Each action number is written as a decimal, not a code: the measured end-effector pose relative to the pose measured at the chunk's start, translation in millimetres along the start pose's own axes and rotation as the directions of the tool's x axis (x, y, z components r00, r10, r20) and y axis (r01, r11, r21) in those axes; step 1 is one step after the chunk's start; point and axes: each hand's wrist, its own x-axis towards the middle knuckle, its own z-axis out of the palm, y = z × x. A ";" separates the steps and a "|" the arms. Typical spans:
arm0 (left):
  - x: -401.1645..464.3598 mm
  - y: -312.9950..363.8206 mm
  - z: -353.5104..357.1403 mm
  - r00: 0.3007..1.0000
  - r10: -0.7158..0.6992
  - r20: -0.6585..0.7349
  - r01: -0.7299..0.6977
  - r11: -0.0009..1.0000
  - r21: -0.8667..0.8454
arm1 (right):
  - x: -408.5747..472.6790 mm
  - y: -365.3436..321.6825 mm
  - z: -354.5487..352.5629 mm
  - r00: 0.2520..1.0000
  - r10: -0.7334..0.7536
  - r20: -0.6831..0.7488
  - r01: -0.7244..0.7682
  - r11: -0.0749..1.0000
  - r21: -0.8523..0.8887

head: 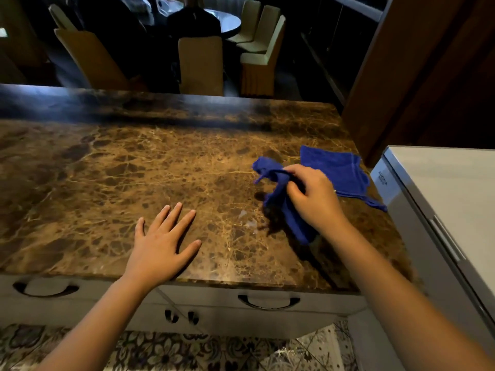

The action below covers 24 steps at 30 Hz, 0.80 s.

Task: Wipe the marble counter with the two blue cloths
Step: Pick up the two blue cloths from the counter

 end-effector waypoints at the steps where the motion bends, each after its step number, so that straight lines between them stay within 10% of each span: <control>1: 0.1 0.2 -0.2 1.000 -0.001 0.002 0.001 1.000 -0.003 | 3.4 -0.3 16.1 0.999 0.011 0.048 -0.008 0.998 -0.069; 8: 1.3 0.5 -0.2 1.000 -0.004 -0.009 0.004 1.000 0.003 | -2.3 12.6 81.7 0.903 0.107 0.416 0.079 0.910 -0.407; 15: 2.3 -0.5 0.4 1.000 -0.008 0.003 0.008 1.000 -0.002 | 14.3 13.1 97.6 0.898 0.122 0.423 0.104 0.874 -0.474; 24: 2.5 -2.8 3.4 1.000 -0.001 -0.021 0.001 1.000 0.004 | -104.8 -21.1 75.8 0.871 -0.221 0.439 0.369 0.883 -0.289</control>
